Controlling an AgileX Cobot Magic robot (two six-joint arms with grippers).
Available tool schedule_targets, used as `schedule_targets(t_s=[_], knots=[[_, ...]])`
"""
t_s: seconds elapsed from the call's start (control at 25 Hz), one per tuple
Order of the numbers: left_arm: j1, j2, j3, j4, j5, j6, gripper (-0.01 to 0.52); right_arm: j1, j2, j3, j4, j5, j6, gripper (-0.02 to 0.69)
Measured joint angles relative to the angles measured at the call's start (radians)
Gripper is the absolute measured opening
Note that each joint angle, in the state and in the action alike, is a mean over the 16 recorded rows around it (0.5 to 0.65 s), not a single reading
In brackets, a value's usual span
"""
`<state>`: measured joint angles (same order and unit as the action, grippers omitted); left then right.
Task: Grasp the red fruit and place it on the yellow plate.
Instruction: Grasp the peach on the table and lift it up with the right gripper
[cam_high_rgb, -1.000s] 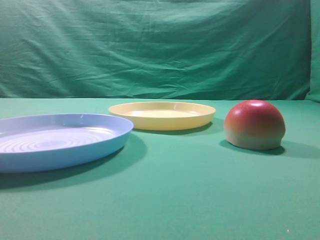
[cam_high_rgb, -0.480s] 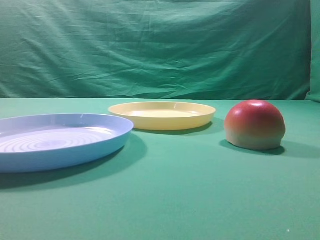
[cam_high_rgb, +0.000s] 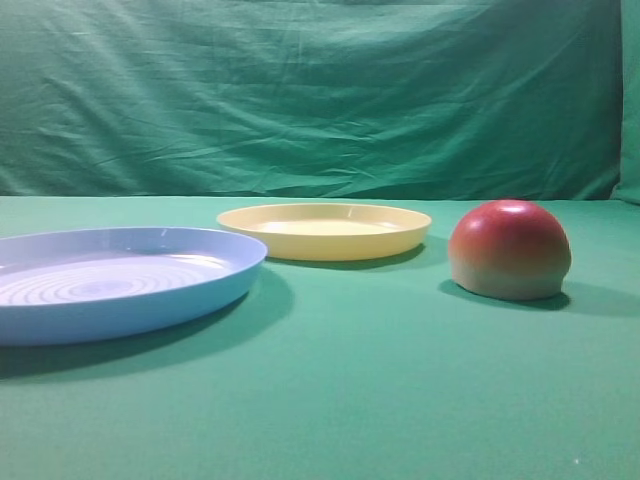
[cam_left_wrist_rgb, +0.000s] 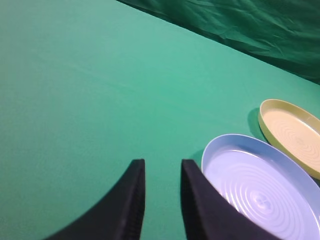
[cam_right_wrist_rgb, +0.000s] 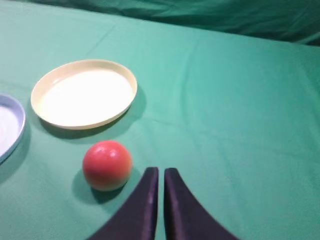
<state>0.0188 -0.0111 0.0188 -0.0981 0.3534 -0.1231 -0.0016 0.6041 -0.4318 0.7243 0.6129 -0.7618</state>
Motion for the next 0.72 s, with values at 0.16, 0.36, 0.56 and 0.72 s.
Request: schedule_targets(t_s=[0.16,0.36,0.56,0.72], knots=[[0.000,0.000,0.000,0.000,0.000,0.000,0.157,0.043,0.127,-0.060,0.057,0.033,-0.090,0.000],[0.000,0.000,0.000,0.000,0.000,0.000,0.157,0.154,0.287,-0.129,0.065,0.007,-0.150,0.000],[0.000,0.000,0.000,0.000,0.000,0.000,0.157,0.291,0.456,-0.195,-0.002,-0.056,-0.130,0.000],[0.000,0.000,0.000,0.000,0.000,0.000,0.157,0.380,0.582,-0.242,-0.076,-0.113,-0.078,0.010]])
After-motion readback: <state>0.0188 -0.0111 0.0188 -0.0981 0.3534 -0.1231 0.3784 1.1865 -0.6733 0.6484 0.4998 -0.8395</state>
